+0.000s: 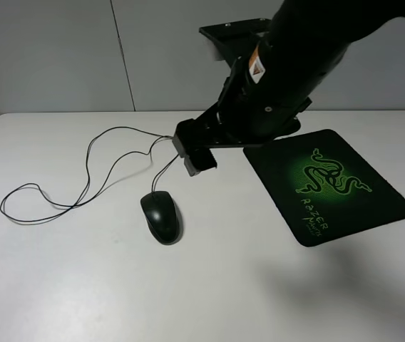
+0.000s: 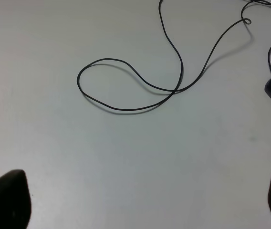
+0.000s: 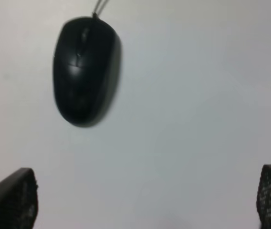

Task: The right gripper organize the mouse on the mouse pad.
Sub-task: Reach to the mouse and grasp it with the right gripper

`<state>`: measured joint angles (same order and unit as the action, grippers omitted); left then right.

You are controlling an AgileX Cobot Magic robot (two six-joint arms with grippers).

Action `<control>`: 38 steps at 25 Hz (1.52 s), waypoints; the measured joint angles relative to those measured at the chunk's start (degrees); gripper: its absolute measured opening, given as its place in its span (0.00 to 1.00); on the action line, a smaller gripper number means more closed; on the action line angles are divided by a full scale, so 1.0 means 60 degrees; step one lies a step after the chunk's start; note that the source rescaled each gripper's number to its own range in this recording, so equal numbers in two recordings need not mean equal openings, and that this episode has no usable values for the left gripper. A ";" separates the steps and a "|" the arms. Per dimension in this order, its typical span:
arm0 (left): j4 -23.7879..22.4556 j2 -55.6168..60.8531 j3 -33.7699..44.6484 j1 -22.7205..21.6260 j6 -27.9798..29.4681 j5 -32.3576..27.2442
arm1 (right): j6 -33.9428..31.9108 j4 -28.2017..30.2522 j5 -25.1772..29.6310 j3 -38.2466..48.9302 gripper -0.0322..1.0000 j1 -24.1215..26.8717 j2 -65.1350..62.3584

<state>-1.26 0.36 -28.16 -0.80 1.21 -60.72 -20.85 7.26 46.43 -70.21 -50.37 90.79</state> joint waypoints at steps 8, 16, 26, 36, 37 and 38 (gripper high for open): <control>0.0000 0.0000 0.0000 0.0000 0.0000 0.0000 | -0.0351 -0.0009 0.0000 -0.1263 1.00 -0.0517 0.1307; 0.0000 0.0000 0.0000 0.0000 0.0000 0.0000 | -0.0320 -0.0682 -0.0009 -0.2366 1.00 -0.0569 0.2679; 0.0000 0.0000 0.0000 0.0000 0.0000 0.0000 | -0.0266 -0.1121 -0.0259 -0.3041 1.00 -0.0737 0.4195; 0.0000 0.0000 0.0000 0.0000 0.0000 0.0000 | -0.0327 -0.1209 -0.0715 -0.3149 1.00 -0.0737 0.5027; 0.0000 0.0000 0.0000 0.0000 0.0000 0.0000 | -0.0336 -0.1144 -0.0724 -0.3187 1.00 -0.0737 0.5114; 0.0000 0.0000 0.0000 0.0000 0.0000 0.0000 | -0.0336 -0.1135 -0.0724 -0.3201 1.00 -0.0737 0.5195</control>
<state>-1.26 0.36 -28.16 -0.80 1.21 -60.72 -22.86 0.45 42.08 -89.41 -54.79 121.97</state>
